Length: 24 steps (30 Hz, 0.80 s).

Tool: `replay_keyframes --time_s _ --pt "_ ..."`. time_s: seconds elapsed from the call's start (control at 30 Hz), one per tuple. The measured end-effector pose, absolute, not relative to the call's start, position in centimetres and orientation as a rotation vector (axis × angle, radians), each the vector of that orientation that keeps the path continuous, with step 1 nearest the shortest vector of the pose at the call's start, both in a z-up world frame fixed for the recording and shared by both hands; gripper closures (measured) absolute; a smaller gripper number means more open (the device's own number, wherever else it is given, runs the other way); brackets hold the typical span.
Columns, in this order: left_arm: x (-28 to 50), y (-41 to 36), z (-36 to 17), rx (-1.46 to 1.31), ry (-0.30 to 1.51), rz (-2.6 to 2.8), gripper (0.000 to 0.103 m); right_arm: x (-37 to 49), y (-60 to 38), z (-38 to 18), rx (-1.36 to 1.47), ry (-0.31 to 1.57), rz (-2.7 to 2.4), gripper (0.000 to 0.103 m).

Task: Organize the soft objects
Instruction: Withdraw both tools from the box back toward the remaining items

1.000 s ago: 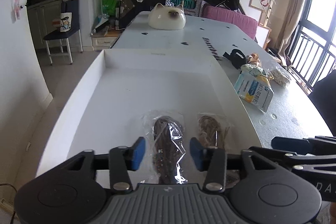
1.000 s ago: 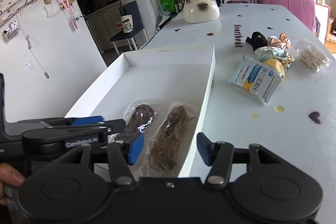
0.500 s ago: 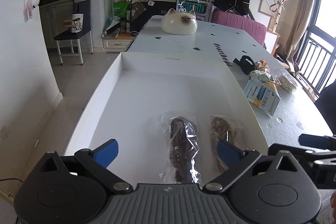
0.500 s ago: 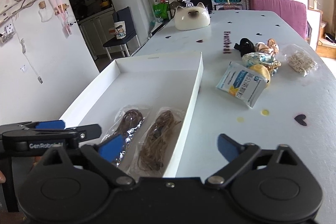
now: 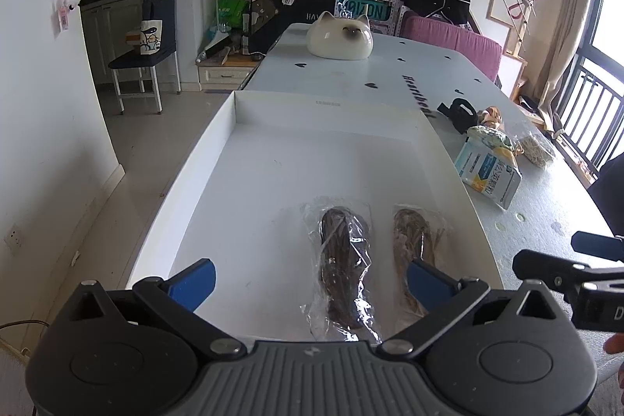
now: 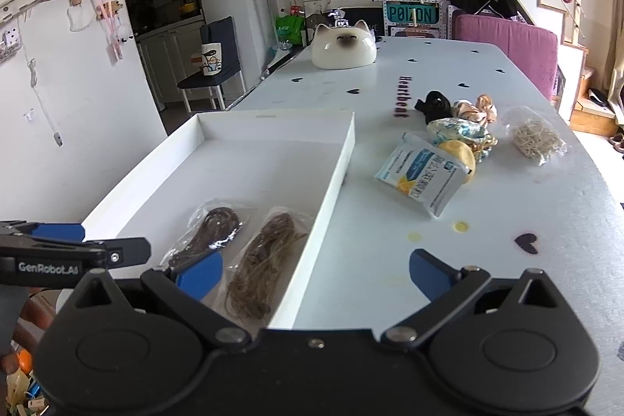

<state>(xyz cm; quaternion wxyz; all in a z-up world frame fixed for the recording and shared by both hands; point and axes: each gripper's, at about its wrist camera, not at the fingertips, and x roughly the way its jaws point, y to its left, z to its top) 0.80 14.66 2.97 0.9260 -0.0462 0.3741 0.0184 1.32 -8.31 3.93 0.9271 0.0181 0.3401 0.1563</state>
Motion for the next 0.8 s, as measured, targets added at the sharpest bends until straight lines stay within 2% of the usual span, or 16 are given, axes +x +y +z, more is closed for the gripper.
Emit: replay_keyframes --time_s 0.8 --pt "5.6 8.2 8.8 -0.057 0.758 -0.054 0.000 4.6 -18.2 8.0 0.069 0.653 0.199 0.000"
